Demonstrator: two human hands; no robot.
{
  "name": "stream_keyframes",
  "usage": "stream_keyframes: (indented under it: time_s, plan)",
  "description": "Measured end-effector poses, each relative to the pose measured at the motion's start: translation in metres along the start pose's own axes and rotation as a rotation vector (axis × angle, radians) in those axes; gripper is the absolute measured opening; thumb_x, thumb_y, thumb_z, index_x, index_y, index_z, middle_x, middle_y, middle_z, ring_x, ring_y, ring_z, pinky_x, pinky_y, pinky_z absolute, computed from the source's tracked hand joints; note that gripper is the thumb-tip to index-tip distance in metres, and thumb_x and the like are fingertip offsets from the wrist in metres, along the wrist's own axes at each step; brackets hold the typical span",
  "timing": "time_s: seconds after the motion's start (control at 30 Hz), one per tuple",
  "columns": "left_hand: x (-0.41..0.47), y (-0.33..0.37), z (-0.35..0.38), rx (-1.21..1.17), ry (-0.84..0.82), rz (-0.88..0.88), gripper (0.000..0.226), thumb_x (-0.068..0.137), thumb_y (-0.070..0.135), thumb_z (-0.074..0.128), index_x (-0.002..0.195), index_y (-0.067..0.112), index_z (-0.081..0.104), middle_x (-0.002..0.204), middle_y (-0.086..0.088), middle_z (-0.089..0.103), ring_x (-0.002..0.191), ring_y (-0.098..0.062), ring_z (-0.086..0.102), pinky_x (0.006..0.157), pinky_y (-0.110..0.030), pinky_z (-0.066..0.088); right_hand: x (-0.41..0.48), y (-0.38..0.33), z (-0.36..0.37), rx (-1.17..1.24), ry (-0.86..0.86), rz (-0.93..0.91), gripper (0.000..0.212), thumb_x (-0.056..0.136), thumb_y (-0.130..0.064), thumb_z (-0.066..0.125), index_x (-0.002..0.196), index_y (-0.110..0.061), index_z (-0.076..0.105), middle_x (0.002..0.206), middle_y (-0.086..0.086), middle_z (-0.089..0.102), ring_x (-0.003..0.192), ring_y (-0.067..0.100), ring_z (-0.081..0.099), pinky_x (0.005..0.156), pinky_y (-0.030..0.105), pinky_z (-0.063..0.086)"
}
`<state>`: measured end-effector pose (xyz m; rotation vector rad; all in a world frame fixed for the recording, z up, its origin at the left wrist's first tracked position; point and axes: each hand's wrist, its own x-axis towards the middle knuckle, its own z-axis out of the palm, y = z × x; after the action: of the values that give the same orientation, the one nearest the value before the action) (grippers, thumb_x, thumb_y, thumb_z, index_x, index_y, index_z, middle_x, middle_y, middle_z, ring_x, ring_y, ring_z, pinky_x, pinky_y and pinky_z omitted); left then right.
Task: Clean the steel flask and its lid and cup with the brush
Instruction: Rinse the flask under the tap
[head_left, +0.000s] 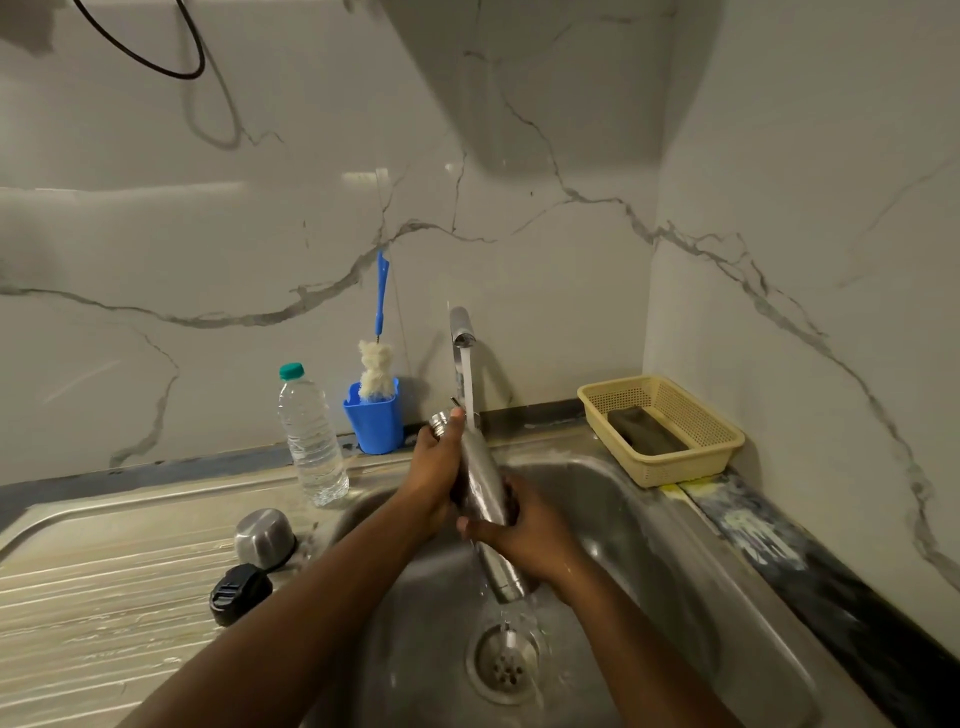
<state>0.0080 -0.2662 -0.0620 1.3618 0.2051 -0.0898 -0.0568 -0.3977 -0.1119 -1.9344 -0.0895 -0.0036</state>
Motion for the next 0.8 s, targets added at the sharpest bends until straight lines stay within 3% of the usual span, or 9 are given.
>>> stream_keyframes:
  time_s: [0.17,0.27,0.33,0.47,0.6,0.8]
  plan:
    - [-0.006,0.006,0.001,0.093,-0.042,-0.025,0.045,0.112,0.048,0.040,0.113,0.011,0.066,0.098,-0.015,0.072,0.091,-0.027,0.070,0.076,-0.038,0.057,0.001,0.003,0.003,0.026,-0.009,0.004,0.078,0.071,-0.048,0.091,0.137,-0.036,0.053,0.119,-0.014,0.067,0.104,0.003,0.067,0.088,0.026,0.057]
    - [-0.001,0.001,0.000,0.319,-0.081,0.061,0.040,0.109,0.050,0.048,0.122,0.014,0.059,0.110,-0.012,0.069,0.098,-0.025,0.069,0.079,-0.036,0.057,0.000,0.002,0.000,0.066,-0.060,0.056,0.075,0.070,-0.046,0.092,0.136,-0.036,0.057,0.116,-0.011,0.072,0.101,0.007,0.071,0.087,0.032,0.061]
    - [0.001,-0.002,-0.003,0.439,-0.105,0.086,0.048,0.102,0.052,0.061,0.127,0.012,0.060,0.112,-0.012,0.069,0.102,-0.027,0.069,0.088,-0.042,0.059,-0.002,0.001,0.000,0.065,-0.089,0.081,0.076,0.070,-0.043,0.093,0.136,-0.034,0.058,0.117,-0.008,0.072,0.100,0.009,0.072,0.084,0.032,0.062]
    - [0.005,0.007,-0.012,0.285,-0.089,-0.028,0.045,0.096,0.048,0.072,0.120,0.012,0.063,0.113,-0.018,0.072,0.103,-0.033,0.071,0.087,-0.044,0.060,-0.002,0.001,0.000,0.009,-0.112,0.076,0.085,0.066,-0.043,0.094,0.141,-0.033,0.054,0.123,-0.006,0.069,0.104,0.011,0.069,0.085,0.032,0.061]
    - [0.005,0.011,-0.017,0.077,-0.152,-0.087,0.062,0.090,0.057,0.072,0.130,0.011,0.063,0.121,-0.022,0.071,0.110,-0.035,0.071,0.092,-0.048,0.060,-0.003,-0.004,-0.006,0.106,-0.159,0.153,0.072,0.072,-0.040,0.091,0.133,-0.035,0.055,0.116,-0.004,0.070,0.101,0.016,0.071,0.079,0.032,0.060]
    - [-0.009,0.009,-0.020,0.086,-0.282,-0.162,0.046,0.102,0.050,0.061,0.127,0.012,0.061,0.124,-0.021,0.068,0.115,-0.034,0.068,0.098,-0.047,0.057,-0.004,-0.006,-0.006,0.272,-0.184,0.208,0.055,0.081,-0.040,0.085,0.129,-0.030,0.060,0.114,0.002,0.073,0.104,0.022,0.071,0.087,0.040,0.059]
